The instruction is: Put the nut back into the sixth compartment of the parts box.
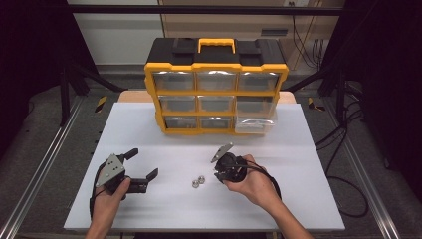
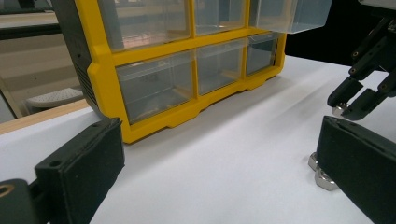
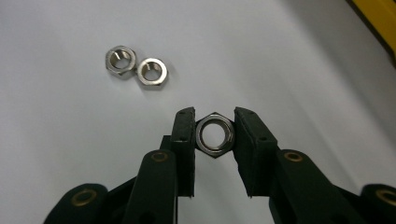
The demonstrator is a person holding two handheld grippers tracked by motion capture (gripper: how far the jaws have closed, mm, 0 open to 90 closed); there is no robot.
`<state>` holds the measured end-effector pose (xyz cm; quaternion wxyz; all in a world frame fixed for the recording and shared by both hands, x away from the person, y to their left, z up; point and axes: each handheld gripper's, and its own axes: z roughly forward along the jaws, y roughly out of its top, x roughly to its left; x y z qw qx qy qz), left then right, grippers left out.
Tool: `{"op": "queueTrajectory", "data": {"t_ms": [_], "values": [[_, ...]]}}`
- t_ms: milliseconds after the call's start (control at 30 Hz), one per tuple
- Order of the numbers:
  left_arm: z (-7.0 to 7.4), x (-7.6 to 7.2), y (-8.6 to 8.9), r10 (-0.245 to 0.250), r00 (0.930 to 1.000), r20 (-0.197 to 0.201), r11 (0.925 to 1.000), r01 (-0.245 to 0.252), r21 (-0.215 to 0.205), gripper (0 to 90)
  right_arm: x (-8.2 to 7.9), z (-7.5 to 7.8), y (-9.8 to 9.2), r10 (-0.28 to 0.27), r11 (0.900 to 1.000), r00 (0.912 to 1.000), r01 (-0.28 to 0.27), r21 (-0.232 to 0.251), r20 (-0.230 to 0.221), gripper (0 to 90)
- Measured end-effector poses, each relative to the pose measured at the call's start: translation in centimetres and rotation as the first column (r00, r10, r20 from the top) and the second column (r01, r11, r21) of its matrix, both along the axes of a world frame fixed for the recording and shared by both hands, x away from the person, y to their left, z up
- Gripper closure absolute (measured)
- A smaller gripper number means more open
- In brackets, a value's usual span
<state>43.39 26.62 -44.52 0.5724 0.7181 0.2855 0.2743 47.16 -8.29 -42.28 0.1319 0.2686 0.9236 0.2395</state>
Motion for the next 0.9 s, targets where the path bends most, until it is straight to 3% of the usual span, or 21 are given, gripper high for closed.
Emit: {"op": "queueTrajectory", "data": {"t_ms": [433, 900], "values": [[0.0, 0.0, 0.0, 0.001, 1.0000, 0.001, 1.0000, -0.001, -0.001, 1.1, 0.1, 1.7, -3.8, -0.083, 0.996, 0.9956, 0.081, 0.039, 0.044, 70.2], [0.0, 0.0, -0.1, 0.000, 1.0000, 0.001, 1.0000, 0.000, 0.000, 1.1, 0.2, 3.2, -5.8, -0.103, 0.994, 0.9922, 0.099, 0.054, 0.071, 70.2]]}}
